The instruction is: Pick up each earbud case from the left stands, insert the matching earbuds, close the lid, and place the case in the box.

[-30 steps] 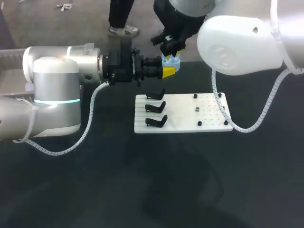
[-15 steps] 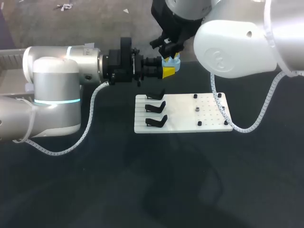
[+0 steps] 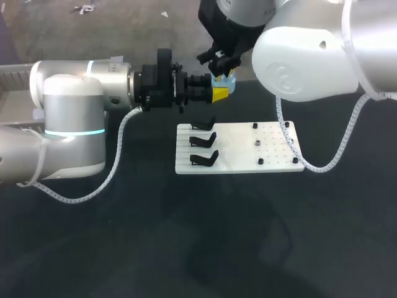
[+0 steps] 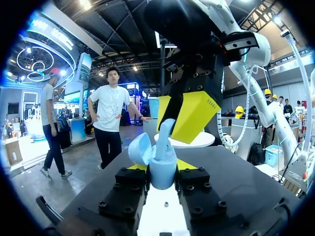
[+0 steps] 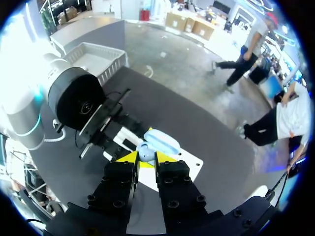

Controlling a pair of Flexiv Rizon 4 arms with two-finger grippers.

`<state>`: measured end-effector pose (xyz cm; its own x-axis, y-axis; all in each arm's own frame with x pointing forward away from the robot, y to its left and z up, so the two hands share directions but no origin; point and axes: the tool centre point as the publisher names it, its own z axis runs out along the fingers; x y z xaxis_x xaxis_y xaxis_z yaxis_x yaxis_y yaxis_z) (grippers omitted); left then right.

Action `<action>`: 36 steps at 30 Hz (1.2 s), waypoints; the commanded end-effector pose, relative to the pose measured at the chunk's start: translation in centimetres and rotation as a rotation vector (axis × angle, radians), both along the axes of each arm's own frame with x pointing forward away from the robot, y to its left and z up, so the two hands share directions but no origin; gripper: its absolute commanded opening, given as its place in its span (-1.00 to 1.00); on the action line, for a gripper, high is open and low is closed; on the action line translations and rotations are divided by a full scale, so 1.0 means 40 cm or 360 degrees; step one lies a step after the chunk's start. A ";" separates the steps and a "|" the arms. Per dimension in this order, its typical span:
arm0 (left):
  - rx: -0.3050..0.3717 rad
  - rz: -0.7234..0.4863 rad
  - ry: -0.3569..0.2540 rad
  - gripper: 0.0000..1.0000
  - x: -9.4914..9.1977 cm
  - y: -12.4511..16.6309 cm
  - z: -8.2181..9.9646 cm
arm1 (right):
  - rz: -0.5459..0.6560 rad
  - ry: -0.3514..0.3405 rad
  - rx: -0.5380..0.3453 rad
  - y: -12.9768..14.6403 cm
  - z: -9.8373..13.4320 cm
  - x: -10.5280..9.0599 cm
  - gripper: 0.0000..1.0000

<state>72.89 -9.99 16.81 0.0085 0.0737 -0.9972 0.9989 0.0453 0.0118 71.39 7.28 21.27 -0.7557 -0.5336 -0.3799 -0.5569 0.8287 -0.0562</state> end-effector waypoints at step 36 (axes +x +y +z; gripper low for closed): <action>-0.0007 0.0013 -0.0009 -1.00 -0.005 0.000 -0.002 | 0.0051 0.0025 -0.0078 0.007 -0.024 0.010 -1.00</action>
